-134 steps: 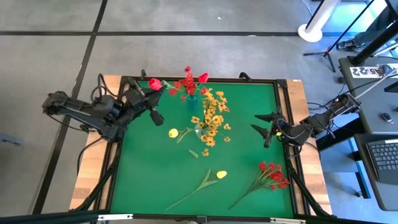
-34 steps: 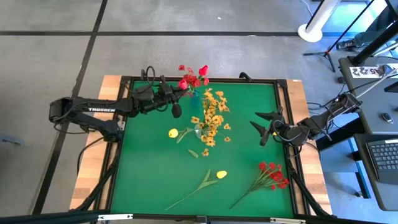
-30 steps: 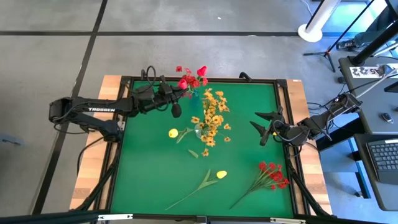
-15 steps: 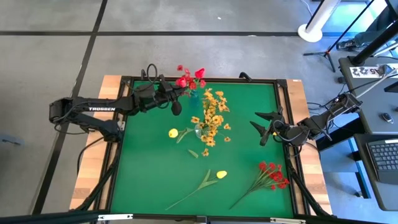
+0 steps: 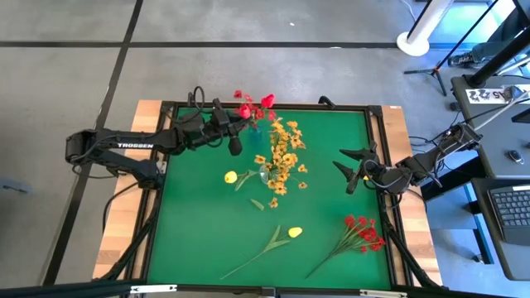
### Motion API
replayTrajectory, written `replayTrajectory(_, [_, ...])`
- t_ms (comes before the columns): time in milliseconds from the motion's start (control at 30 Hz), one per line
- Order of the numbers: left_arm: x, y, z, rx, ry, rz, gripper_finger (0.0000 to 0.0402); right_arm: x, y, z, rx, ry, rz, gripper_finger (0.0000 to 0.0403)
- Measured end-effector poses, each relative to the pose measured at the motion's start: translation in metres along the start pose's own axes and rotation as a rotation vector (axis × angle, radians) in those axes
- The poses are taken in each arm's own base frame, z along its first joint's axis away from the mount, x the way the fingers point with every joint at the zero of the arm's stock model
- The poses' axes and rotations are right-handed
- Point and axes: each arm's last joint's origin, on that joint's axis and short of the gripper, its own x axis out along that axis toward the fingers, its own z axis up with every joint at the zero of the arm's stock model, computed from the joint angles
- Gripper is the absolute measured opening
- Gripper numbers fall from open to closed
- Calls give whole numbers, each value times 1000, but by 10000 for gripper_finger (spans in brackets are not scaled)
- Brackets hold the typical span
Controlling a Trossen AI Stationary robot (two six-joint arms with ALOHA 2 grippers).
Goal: Sort flowers into vase by color
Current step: Put the red flower into the blue vase, then put the yellow flower into the transparent vase
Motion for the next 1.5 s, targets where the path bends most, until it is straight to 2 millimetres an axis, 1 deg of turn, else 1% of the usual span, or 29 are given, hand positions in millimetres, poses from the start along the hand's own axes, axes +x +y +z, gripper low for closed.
replayTrajectory(300, [2, -1, 1, 19, 89, -7, 94, 0, 0, 0, 0, 1, 3, 220])
replayTrajectory(500, [1, 0, 2, 23, 87, 2, 149, 0, 0, 0, 2, 1, 3, 220])
replayTrajectory(733, [1, 2, 5, 18, 70, 54, 218, 0, 0, 0, 2, 1, 3, 220])
replayTrajectory(867, [3, 3, 15, 1, 56, 62, 246, 0, 0, 0, 3, 1, 3, 220])
replayTrajectory(1067, [4, -4, 35, 2, 60, 45, 264, 0, 0, 0, 3, 4, 11, 220])
replayTrajectory(1233, [2, -8, 48, 31, 76, 84, 264, 0, 0, 0, 4, 5, 18, 220])
replayTrajectory(1500, [0, -14, 66, 68, 51, 116, 264, 0, 1, 0, 4, 6, 21, 220])
